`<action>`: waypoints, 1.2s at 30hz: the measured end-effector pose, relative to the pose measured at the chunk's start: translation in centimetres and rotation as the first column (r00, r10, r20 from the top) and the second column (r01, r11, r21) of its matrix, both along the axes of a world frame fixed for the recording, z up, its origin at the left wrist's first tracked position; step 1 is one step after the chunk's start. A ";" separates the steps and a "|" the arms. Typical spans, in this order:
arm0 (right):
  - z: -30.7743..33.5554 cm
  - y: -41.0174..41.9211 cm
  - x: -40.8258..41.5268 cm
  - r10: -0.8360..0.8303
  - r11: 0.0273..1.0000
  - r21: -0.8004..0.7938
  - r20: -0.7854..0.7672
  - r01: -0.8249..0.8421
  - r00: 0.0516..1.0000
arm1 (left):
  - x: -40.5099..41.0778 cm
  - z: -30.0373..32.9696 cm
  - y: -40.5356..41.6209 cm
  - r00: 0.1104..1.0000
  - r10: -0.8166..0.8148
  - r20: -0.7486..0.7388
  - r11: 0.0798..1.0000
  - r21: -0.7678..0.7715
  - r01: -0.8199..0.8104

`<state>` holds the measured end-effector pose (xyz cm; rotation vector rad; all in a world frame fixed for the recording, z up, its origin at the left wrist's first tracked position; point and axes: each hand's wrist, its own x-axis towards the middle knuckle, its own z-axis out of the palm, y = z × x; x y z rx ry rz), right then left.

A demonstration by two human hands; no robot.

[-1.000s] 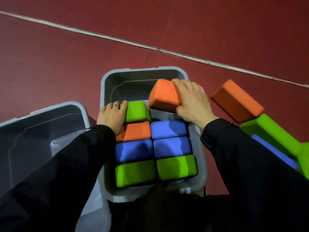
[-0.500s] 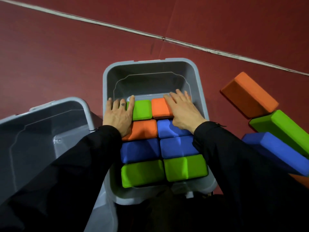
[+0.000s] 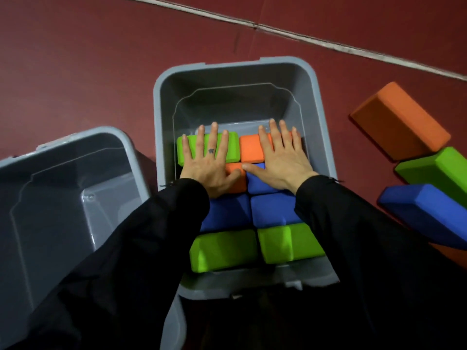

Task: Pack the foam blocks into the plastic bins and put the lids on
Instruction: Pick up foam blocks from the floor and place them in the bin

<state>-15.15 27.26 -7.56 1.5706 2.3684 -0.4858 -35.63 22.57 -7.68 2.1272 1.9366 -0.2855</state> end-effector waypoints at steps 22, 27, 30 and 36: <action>18.3 -11.3 17.5 -0.485 0.853 -0.018 -0.392 0.521 0.781 | 19.3 17.6 -3.7 0.864 -0.414 0.287 0.904 0.021 0.426; 19.3 -20.9 27.5 -0.686 0.684 -0.072 -0.403 0.726 0.606 | 29.3 20.1 -8.4 0.776 -0.573 0.263 0.802 -0.016 0.598; 19.2 -27.1 33.0 -0.782 0.537 -0.061 -0.411 0.841 0.469 | 35.1 20.8 -11.4 0.701 -0.665 0.258 0.721 -0.026 0.693; 22.0 -35.2 41.2 -0.780 0.210 0.187 -0.560 0.960 0.279 | 46.2 22.8 -15.7 0.570 -0.771 0.285 0.599 0.020 0.800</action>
